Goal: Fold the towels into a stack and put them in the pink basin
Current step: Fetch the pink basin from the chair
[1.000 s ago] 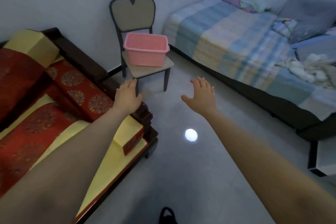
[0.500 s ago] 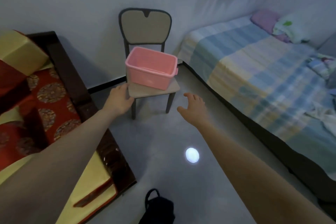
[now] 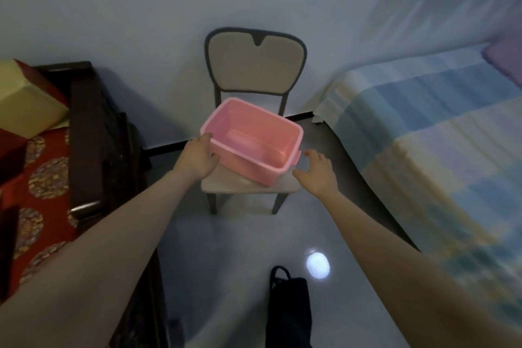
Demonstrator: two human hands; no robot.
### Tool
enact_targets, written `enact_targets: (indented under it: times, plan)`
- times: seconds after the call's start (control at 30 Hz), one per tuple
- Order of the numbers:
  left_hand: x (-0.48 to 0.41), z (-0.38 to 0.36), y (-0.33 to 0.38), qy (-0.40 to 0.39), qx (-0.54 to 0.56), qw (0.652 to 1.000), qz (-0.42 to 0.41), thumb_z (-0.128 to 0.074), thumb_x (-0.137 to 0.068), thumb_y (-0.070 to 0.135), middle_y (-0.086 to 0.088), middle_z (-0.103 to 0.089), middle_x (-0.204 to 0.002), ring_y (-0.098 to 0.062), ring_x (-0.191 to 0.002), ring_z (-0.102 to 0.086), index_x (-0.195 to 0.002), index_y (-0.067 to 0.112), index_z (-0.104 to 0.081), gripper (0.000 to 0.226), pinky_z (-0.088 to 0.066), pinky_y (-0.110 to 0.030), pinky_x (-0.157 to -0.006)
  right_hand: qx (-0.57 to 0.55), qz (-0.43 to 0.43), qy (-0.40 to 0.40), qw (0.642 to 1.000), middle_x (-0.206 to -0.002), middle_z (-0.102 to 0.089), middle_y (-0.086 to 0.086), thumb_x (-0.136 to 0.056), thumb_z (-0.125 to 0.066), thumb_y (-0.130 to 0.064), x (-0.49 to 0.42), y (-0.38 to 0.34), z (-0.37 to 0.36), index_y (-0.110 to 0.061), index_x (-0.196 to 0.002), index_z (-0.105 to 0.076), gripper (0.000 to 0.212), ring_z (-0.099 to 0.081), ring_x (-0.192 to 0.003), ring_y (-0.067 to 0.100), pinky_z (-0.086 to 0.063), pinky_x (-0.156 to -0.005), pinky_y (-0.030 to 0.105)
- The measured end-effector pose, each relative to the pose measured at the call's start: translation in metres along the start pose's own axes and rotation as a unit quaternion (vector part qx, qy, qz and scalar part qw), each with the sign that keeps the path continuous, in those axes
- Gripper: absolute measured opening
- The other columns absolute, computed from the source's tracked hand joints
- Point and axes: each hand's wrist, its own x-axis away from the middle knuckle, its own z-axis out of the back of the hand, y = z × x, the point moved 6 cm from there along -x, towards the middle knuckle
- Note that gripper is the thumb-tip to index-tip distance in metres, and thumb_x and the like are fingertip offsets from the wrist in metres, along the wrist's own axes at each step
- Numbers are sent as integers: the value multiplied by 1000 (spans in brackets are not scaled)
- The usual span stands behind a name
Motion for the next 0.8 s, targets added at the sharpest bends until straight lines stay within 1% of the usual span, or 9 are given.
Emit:
enact_targets:
  times: [0.03, 0.1, 0.2, 0.27, 0.3, 0.43, 0.57, 0.7, 0.8]
  plan:
    - [-31, -6, -2, 7, 2, 1000, 12, -40, -69, 31, -27, -55, -127, -41, -117, -51, -133, 0, -44, 72, -43, -43, -99, -3, 7, -12, 1000, -137, -47, 14, -81, -63, -27, -37, 3, -2, -14, -136, -43, 59, -39, -128, 30, -37, -100, 40]
    - [-63, -7, -2, 12, 9, 1000, 27, -43, -73, 31, -25, -55, -127, -40, -116, -52, -132, 0, -45, 67, -44, -42, -97, -8, 6, -26, 1000, -136, -47, 16, -81, -64, -26, -76, 9, -5, -13, -136, -43, 60, -40, -127, 33, -37, -101, 40]
    - [-115, -14, -4, 17, 5, 999, 49, -52, -84, 19, -26, -58, -117, -40, -105, -54, -124, -2, -48, 46, -45, -39, -84, -4, -19, -59, 998, -137, -45, 16, -81, -64, -26, -133, 21, -17, -14, -138, -39, 63, -38, -128, 34, -37, -102, 41]
    - [-146, -19, -10, 14, -5, 998, 58, -53, -85, 12, -28, -58, -111, -41, -100, -55, -118, -4, -50, 37, -41, -36, -76, 5, -36, -84, 996, -137, -44, 16, -82, -63, -28, -164, 27, -28, -14, -139, -37, 64, -38, -128, 33, -38, -101, 43]
    - [-166, -22, -16, 10, -9, 998, 63, -53, -84, 12, -29, -58, -110, -42, -99, -55, -116, -4, -50, 36, -41, -36, -76, 9, -47, -91, 995, -137, -44, 16, -83, -62, -28, -183, 29, -36, -14, -139, -36, 63, -39, -128, 33, -39, -101, 44]
    - [-229, -35, -42, -11, -31, 997, 71, -54, -85, 11, -32, -56, -116, -44, -106, -53, -122, -5, -47, 41, -43, -40, -84, 13, -64, -96, 993, -139, -42, 15, -83, -61, -26, -233, 31, -62, -14, -141, -34, 65, -38, -128, 33, -37, -103, 43]
    - [-293, -52, -75, -39, -62, 994, 83, -54, -86, 10, -32, -49, -130, -45, -119, -46, -134, -6, -39, 52, -39, -43, -97, 6, -139, -68, 988, -143, -37, 17, -81, -63, -27, -269, 48, -92, -8, -144, -27, 75, -36, -130, 37, -32, -107, 43]
    - [-347, -79, -108, -108, -87, 984, 113, -53, -87, 14, -33, -49, -123, -45, -113, -47, -123, -9, -41, 44, -41, -43, -92, -49, -255, -58, 964, -140, -35, 21, -83, -62, -20, -287, 66, -128, 2, -138, -27, 69, -39, -126, 39, -37, -98, 41]
    - [-367, -99, -121, -145, -77, 980, 114, -53, -88, 15, -32, -51, -122, -45, -111, -50, -127, -7, -39, 47, -43, -42, -89, -55, -292, -43, 954, -136, -35, 23, -83, -62, -17, -293, 72, -142, 4, -135, -28, 66, -46, -118, 41, -41, -93, 43]
